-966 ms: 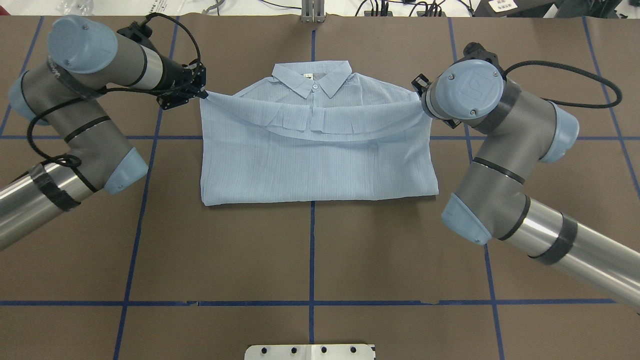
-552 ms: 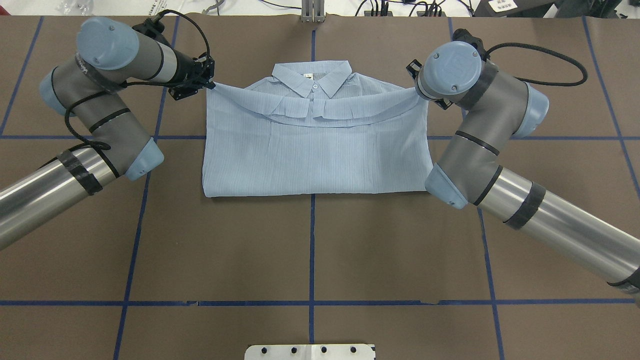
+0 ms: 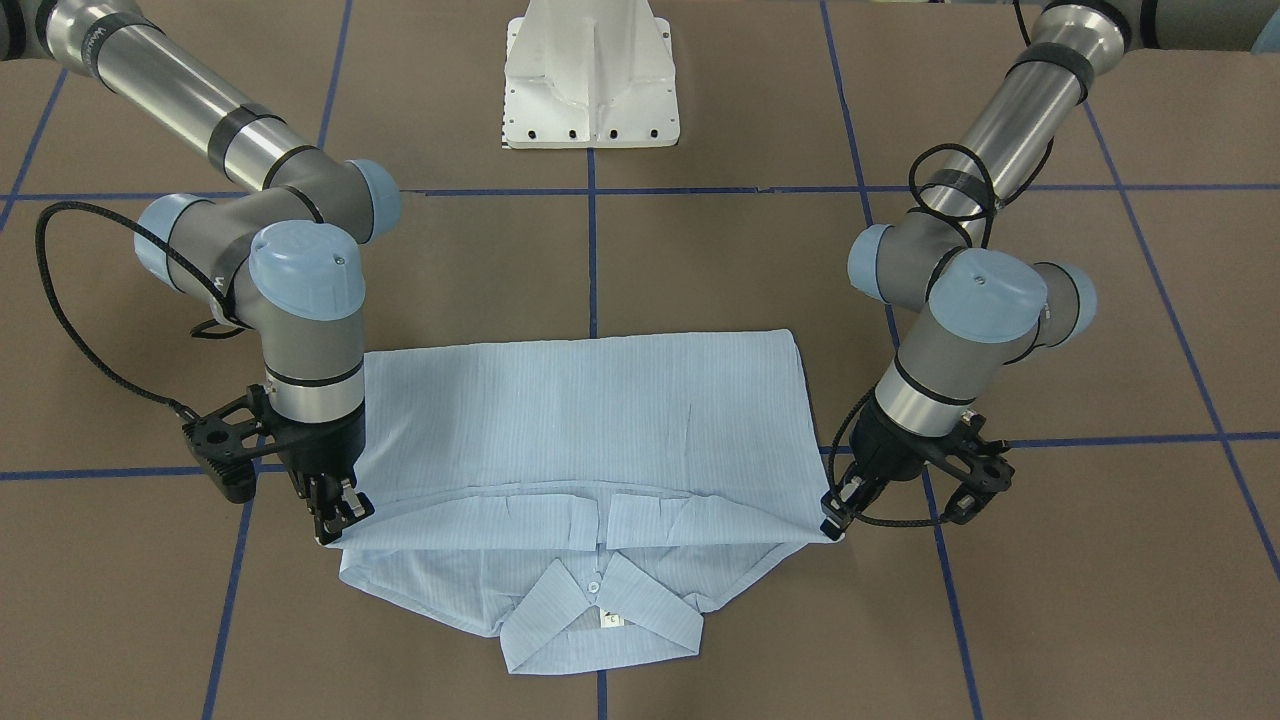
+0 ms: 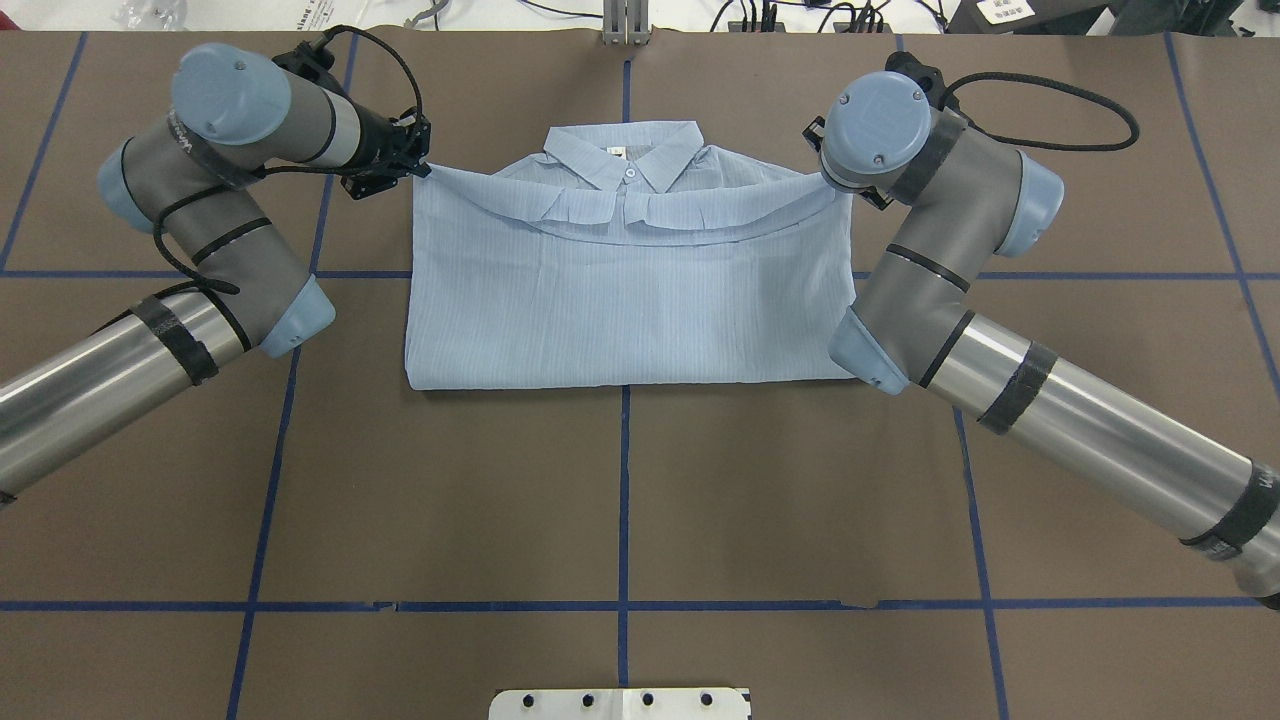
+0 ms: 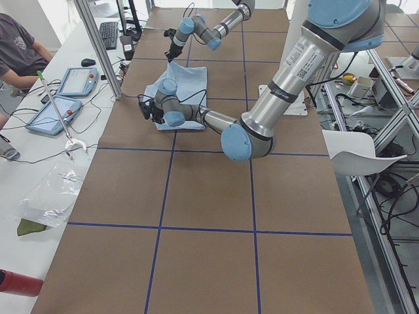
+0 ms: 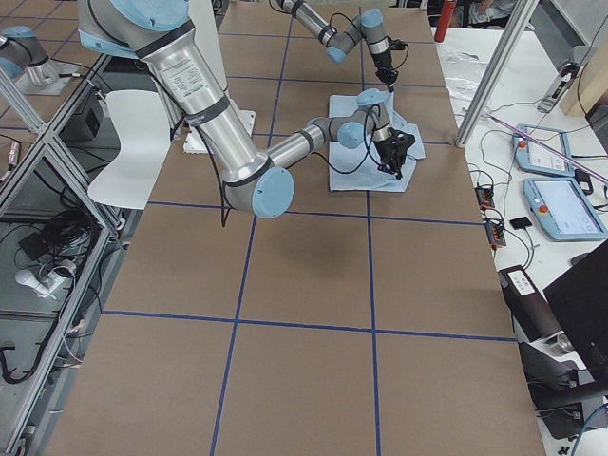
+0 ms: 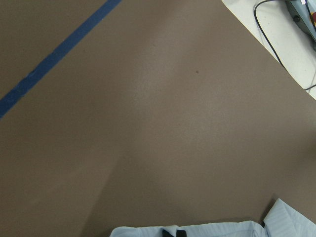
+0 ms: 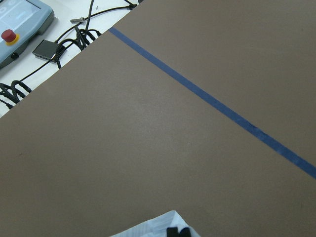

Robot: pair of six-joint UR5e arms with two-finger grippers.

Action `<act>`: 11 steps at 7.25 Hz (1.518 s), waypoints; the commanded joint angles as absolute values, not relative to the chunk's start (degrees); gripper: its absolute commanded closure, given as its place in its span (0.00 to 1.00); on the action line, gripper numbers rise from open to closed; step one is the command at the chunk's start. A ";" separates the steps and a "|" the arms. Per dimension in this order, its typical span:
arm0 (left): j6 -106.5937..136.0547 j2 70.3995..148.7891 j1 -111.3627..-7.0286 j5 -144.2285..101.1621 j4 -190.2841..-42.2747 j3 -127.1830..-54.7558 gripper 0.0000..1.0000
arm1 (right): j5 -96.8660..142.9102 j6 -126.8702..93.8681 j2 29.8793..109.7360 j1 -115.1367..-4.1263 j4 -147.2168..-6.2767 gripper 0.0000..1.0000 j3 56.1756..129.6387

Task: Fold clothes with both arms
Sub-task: 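Release the hem near the collar and raise both grippers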

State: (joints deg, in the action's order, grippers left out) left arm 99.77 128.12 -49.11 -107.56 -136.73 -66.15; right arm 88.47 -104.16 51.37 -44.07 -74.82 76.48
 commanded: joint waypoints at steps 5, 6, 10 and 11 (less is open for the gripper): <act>99.84 123.86 -49.75 -107.84 -139.66 -71.86 0.73 | 87.90 -111.06 64.00 -39.41 -65.66 0.35 90.20; 99.84 123.58 -49.75 -107.84 -139.57 -72.16 0.73 | 87.72 -114.92 67.55 -37.55 -66.09 0.33 95.66; 100.02 123.05 -49.75 -107.58 -139.57 -72.33 0.73 | 87.71 -117.07 76.11 -30.60 -65.92 0.30 100.20; 100.02 122.52 -49.75 -107.49 -139.57 -72.77 0.73 | 87.80 -117.33 76.11 -30.41 -66.00 0.30 100.20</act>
State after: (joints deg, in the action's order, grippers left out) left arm 100.00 122.96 -49.75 -107.60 -139.60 -72.43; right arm 87.75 -116.95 75.73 -31.37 -65.95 100.35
